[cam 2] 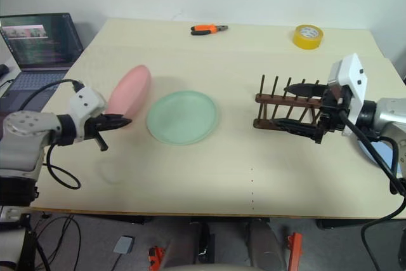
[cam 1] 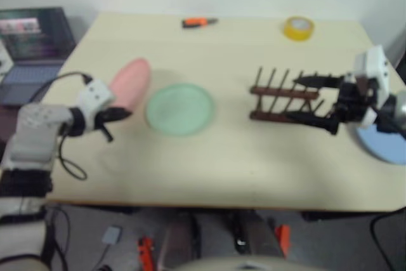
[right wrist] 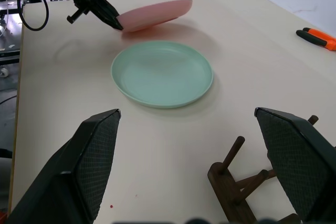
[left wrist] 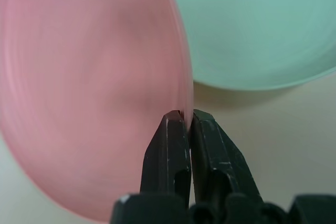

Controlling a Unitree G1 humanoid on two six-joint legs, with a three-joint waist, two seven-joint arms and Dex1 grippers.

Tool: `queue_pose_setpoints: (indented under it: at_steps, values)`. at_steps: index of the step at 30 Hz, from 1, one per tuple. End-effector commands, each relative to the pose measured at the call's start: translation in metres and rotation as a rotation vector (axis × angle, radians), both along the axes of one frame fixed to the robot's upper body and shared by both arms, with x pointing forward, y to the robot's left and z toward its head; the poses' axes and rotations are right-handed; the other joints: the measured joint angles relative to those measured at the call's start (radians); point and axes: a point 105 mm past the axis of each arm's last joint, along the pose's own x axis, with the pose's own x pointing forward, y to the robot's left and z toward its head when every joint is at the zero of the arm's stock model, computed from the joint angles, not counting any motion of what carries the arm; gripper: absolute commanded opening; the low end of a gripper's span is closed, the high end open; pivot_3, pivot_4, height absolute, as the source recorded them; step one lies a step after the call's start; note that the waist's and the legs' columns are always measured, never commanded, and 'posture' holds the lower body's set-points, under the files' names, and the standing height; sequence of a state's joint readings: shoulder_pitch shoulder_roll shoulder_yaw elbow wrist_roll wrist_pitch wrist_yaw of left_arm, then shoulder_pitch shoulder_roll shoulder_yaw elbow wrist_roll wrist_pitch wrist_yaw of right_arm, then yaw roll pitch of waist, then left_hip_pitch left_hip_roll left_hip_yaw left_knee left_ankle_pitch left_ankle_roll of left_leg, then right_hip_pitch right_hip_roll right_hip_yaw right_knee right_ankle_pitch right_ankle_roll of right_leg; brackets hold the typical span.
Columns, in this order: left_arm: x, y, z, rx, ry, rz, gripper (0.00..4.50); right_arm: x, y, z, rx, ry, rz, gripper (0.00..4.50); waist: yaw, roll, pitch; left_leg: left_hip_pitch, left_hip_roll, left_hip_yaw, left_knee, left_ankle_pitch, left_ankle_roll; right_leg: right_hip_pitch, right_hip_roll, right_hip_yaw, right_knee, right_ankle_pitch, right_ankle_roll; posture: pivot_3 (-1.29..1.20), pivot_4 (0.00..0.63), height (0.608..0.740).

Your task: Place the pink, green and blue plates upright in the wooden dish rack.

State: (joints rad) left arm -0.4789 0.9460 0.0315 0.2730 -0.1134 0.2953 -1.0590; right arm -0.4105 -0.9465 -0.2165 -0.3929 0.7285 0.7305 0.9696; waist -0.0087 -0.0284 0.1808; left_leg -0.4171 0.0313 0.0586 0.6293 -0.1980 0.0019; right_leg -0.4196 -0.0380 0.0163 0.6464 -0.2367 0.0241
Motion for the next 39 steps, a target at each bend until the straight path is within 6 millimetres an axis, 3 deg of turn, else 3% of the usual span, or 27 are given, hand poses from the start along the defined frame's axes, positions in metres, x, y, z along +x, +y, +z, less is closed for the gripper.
queue_pose_setpoints:
  at_steps: [1,14,19,23,28,39]
  values:
    - [-0.001,0.007,0.023,0.001,-0.058,0.012,0.03,-0.006,0.002,0.013,0.005,-0.061,0.011,4.50,0.000,0.000,0.000,0.000,0.000,0.000,0.000,0.000,0.000,0.000,0.000,0.000,0.000,0.000,0.000,0.00,0.150,0.740]
    - [-0.023,-0.034,0.056,0.206,-0.063,-0.336,0.03,-0.002,0.011,0.015,0.010,-0.073,0.063,4.50,0.003,-0.001,0.000,-0.001,0.000,0.000,0.000,0.000,0.000,0.000,0.000,-0.001,-0.001,0.000,0.000,0.00,0.150,0.740]
    - [-0.038,-0.048,0.048,0.507,-0.016,-0.569,0.03,0.000,0.026,0.018,-0.012,-0.114,0.109,4.50,0.001,-0.001,0.000,-0.001,-0.001,0.001,0.000,0.000,0.000,-0.001,0.001,0.000,0.000,0.000,-0.001,0.00,0.150,0.740]
    - [-0.041,-0.076,0.059,0.730,-0.087,-0.802,0.03,0.003,0.043,0.018,-0.115,-0.167,0.179,4.50,0.004,-0.001,0.001,-0.002,-0.001,0.000,0.000,0.000,0.000,-0.001,0.004,0.000,0.000,0.000,-0.001,0.00,0.150,0.740]
    - [-0.037,-0.121,0.086,0.944,-0.280,-1.058,0.03,0.003,0.064,0.011,-0.270,-0.228,0.322,4.50,0.009,-0.002,0.000,-0.004,-0.002,0.002,0.002,0.000,0.000,-0.001,0.005,-0.001,-0.001,0.000,0.000,0.00,0.150,0.740]
    - [-0.036,-0.155,0.099,0.998,-0.423,-1.277,0.03,0.006,0.097,-0.003,-0.371,-0.300,0.501,4.50,-0.002,-0.001,0.000,-0.004,0.000,0.000,0.004,0.000,0.000,-0.002,0.015,-0.001,0.002,0.003,0.003,0.00,0.150,0.740]
